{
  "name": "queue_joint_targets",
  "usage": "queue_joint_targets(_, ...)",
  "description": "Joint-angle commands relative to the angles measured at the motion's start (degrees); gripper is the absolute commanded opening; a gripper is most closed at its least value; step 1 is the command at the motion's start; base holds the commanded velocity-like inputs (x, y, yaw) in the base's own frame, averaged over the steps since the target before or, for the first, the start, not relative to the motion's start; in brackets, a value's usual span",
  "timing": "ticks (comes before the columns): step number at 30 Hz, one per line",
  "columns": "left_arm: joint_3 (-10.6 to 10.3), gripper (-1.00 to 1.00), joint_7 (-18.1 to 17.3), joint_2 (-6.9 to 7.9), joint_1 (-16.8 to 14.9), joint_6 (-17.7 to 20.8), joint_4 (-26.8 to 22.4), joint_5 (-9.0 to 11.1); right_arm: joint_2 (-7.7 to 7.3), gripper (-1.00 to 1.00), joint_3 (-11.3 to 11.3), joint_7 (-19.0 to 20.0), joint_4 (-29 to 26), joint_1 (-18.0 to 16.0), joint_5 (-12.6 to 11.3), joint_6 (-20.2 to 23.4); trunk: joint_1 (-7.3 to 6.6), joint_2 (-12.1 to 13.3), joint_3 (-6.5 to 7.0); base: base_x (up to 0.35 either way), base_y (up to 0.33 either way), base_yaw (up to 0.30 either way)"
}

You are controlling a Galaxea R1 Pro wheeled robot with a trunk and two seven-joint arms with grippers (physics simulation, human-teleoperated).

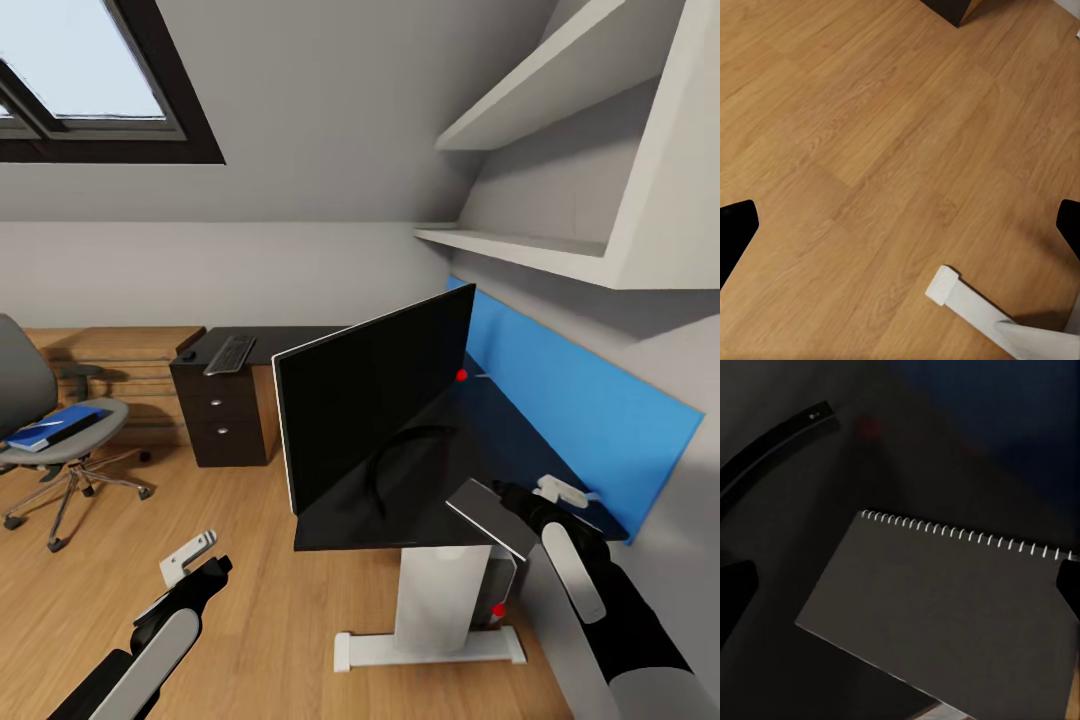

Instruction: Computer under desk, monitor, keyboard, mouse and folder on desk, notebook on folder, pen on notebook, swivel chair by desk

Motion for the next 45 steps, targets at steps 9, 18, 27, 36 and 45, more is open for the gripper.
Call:
queue_joint_targets(9, -0.1, 1.0, 0.3, 0.03, -0.1, 0.2, 0.0, 0.3, -0.03, 1.0, -0.5, -0.5, -0.1, 0.0, -0.7, 0.1, 0.0, 0.0, -0.07, 0.0, 0.0, 0.0)
queue_joint_targets(18, -0.6, 1.0, 0.3, -0.28, -0.1, 0.1, 7.1, 0.1, -0.36, 1.0, -0.7, -0.6, -0.3, 0.0, -0.6, 0.6, 0.0, 0.0, -0.07, -0.08, 0.0, 0.0)
queue_joint_targets(27, -0.7, 1.0, 0.3, -0.42, -0.1, 0.0, 9.0, 0.0, -1.34, 1.0, -1.6, -0.5, -0.3, 0.0, -0.6, 0.5, 0.0, 0.0, -0.07, -0.261, 0.0, 0.0)
queue_joint_targets(36, -0.4, 1.0, 0.4, -0.47, -0.1, 0.0, 3.4, 0.0, -1.15, 1.0, -1.9, -0.4, -0.1, 0.0, -3.2, 0.3, 0.22, -0.4, -0.25, -0.036, 0.0, 0.0)
queue_joint_targets(45, -0.6, 1.0, 0.3, -0.5, -0.1, 0.0, 2.9, 0.0, -1.31, 1.0, -2.1, -0.5, -0.1, 0.0, -4.0, 0.2, 1.76, -3.2, -1.5, 0.0, 0.0, 0.0)
